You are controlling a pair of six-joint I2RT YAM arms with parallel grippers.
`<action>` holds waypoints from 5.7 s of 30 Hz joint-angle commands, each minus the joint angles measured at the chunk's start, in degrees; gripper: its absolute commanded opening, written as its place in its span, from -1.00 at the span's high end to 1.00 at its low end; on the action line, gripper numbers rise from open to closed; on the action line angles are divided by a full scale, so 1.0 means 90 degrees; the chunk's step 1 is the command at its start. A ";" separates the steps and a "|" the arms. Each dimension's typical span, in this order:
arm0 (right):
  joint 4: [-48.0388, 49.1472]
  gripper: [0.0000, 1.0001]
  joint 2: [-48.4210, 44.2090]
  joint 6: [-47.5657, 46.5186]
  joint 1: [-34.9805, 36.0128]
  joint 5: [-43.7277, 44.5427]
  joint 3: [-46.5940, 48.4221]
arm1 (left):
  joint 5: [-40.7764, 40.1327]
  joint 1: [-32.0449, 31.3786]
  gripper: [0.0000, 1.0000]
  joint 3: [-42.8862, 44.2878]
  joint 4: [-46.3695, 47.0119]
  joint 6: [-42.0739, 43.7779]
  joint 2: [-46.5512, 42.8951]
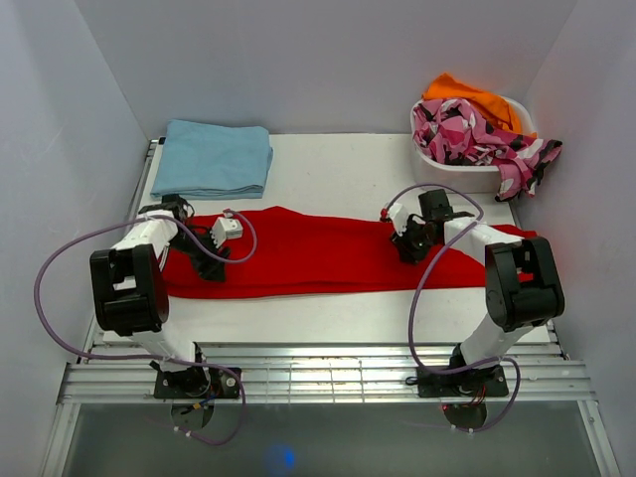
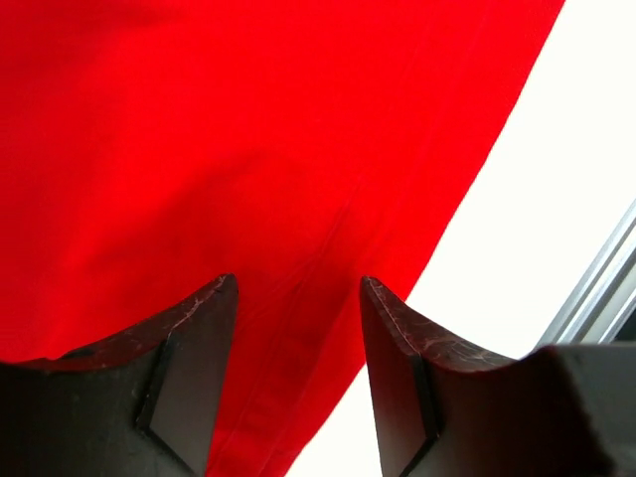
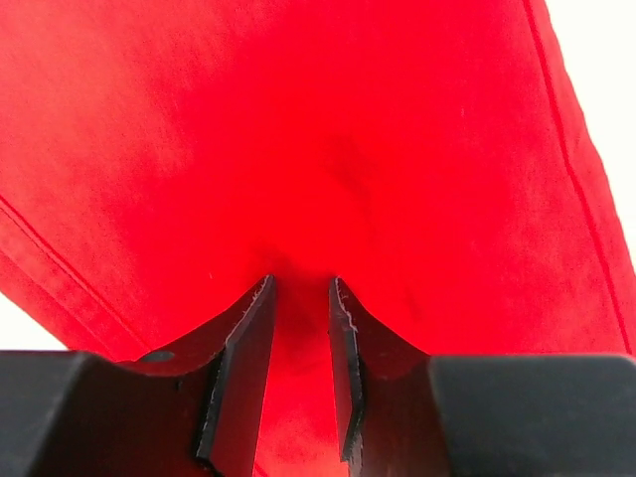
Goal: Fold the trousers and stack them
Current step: Fold the trousers
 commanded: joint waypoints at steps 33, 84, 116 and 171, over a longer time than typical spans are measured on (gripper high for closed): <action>0.0327 0.31 0.1093 0.0424 0.4311 0.1643 0.1524 | -0.0792 0.0819 -0.36 -0.0059 -0.0511 0.1528 -0.0812; -0.0738 0.85 0.0359 0.0834 0.4808 0.1108 0.1613 | -0.0830 0.1727 1.00 0.0120 -0.1488 0.1988 -0.1857; -0.1645 -0.44 0.0917 0.1313 0.4634 -0.0299 0.2617 | -0.2090 0.2323 1.00 -0.0644 0.0387 0.2768 -0.0861; 0.1556 -0.39 0.4266 0.4466 0.3295 -0.2897 0.6026 | 0.0204 -0.0451 1.00 -0.2089 0.4732 -0.0210 -0.1407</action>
